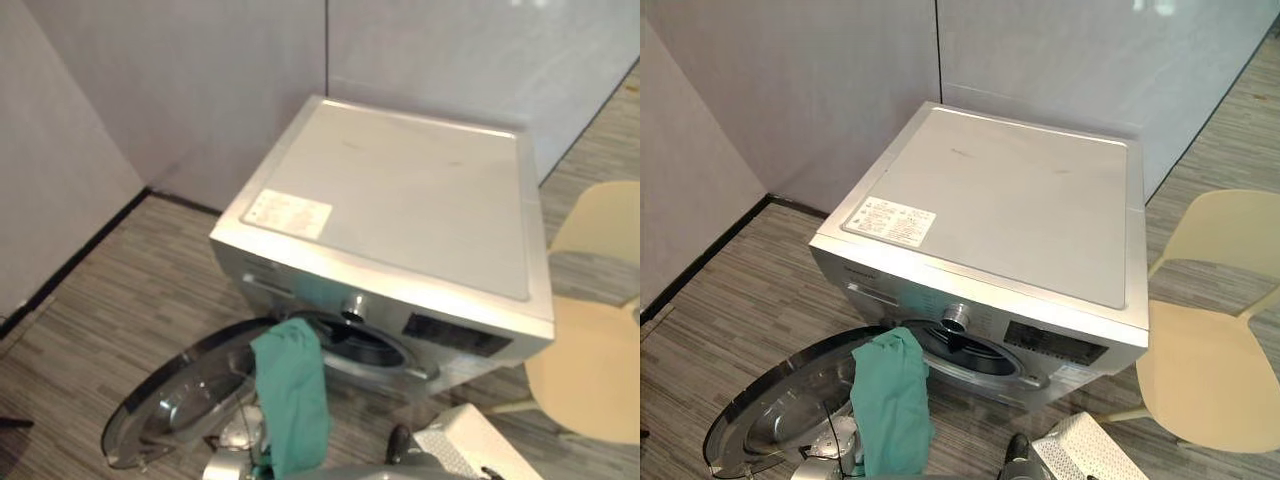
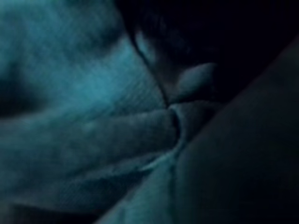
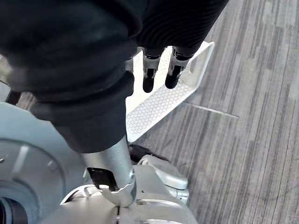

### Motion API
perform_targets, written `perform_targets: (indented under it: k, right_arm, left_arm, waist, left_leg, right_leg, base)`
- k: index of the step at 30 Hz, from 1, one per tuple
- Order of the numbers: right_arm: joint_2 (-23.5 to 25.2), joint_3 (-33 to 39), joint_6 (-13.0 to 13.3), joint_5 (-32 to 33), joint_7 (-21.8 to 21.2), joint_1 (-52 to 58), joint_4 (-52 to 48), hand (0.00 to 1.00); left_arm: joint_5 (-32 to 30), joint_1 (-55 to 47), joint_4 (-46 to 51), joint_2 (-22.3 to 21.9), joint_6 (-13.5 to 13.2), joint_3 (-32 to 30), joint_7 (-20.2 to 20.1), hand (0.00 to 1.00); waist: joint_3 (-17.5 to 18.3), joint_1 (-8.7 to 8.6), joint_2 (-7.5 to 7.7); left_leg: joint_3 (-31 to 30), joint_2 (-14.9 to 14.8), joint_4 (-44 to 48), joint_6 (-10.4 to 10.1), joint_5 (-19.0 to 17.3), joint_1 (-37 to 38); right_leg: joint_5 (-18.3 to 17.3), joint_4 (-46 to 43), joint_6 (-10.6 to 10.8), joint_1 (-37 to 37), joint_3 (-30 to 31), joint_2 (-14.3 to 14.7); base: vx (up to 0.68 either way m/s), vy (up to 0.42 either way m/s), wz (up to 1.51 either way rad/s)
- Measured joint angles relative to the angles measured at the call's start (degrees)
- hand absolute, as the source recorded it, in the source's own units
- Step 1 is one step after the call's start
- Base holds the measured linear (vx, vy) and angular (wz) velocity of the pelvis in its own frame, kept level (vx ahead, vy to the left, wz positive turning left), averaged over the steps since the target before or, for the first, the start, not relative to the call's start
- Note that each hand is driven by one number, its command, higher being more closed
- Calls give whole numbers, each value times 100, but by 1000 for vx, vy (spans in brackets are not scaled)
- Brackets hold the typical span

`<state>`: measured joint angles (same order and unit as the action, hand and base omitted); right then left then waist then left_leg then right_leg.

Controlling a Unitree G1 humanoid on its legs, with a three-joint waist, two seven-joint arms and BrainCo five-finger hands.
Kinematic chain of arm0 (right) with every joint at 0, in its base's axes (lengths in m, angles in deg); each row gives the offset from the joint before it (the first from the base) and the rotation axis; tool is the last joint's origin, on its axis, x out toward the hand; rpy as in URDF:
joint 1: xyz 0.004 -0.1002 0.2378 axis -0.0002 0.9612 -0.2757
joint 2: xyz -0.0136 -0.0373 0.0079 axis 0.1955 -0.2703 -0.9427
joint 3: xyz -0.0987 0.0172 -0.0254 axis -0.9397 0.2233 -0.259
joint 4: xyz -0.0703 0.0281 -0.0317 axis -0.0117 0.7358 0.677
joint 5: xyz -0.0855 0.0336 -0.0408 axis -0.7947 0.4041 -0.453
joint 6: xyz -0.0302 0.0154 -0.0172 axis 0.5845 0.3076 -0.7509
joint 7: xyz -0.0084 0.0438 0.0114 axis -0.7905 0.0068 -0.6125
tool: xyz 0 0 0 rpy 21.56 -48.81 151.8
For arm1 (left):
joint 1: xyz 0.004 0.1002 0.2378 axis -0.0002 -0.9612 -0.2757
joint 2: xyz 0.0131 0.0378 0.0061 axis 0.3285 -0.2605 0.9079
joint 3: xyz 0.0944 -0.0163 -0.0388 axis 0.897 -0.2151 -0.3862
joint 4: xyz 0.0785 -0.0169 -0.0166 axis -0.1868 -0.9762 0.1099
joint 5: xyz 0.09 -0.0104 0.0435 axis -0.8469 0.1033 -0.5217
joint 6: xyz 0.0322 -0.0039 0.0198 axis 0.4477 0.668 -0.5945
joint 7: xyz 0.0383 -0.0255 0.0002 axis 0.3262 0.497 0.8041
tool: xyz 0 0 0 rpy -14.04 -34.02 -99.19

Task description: Pick up the laundry basket with both hands and put the clothes into the washing machine.

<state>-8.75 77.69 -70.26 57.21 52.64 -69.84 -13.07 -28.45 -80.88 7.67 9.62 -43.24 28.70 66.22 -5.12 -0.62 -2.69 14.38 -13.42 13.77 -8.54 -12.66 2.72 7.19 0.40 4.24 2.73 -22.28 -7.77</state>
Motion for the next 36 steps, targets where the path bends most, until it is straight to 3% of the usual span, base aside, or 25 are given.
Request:
perform_targets:
  k: [6, 15, 18, 19, 26, 31, 36]
  right_arm:
    - [-4, -36, -2, 72, 5, -27, 37, 0]
    - [151, -38, 29, 536, 122, -25, 69, 0]
    - [156, -75, 32, 515, 123, -16, -14, 0]
    - [366, -73, 116, 525, 115, -226, -75, 0]
    - [365, -95, 126, 668, 142, -226, -76, 0]
    - [352, -263, 259, 1357, 297, -230, -202, 0]
    - [329, -479, 484, 2012, 516, -376, -210, 0]
  left_arm:
    - [-1, -5, -163, 3, 15, -16, 8, 100]
    - [-2, -28, -281, 24, 27, -134, 6, 100]
    - [-2, -26, -332, 4, 27, -134, 1, 100]
    - [-2, -23, -331, -45, 27, -328, -1, 100]
    - [9, -24, -323, -47, 27, -325, 11, 100]
    - [321, -126, -39, -82, 14, -319, 155, 100]
    - [702, -164, 221, -162, -1, -297, 373, 100]
  waist:
    - [32, 93, 52]
    - [96, 144, 240]
    - [89, 136, 225]
    - [46, 140, 165]
    - [45, 138, 164]
    - [-9, 120, 113]
    - [-49, -37, 2]
  left_leg:
    - [-16, 140, -159, 5, 80, -12]
    - [-5, 174, -378, 32, 47, 123]
    - [10, 167, -384, 16, 33, 155]
    - [-34, 229, -572, 72, -8, 424]
    - [-37, 231, -586, 73, -7, 417]
    - [-15, 254, -701, 74, -4, 399]
    - [6, 287, -736, 75, 1, 318]
  right_leg:
    - [314, 527, 5, -178, -81, -28]
    - [411, 565, -16, -169, -15, -37]
    - [398, 566, 1, -168, -4, -26]
    - [339, 566, 100, -338, -47, -56]
    - [339, 569, 100, -327, -46, -56]
    - [338, 572, 101, -222, 32, -52]
    - [337, 572, 104, -21, 137, -44]
  base:
    - [-21, 6, 5]
    - [-85, 2, -3]
    - [-44, -16, -7]
    - [0, 0, 0]
    - [0, 0, 0]
    - [5, 0, -5]
    - [54, -1, -11]
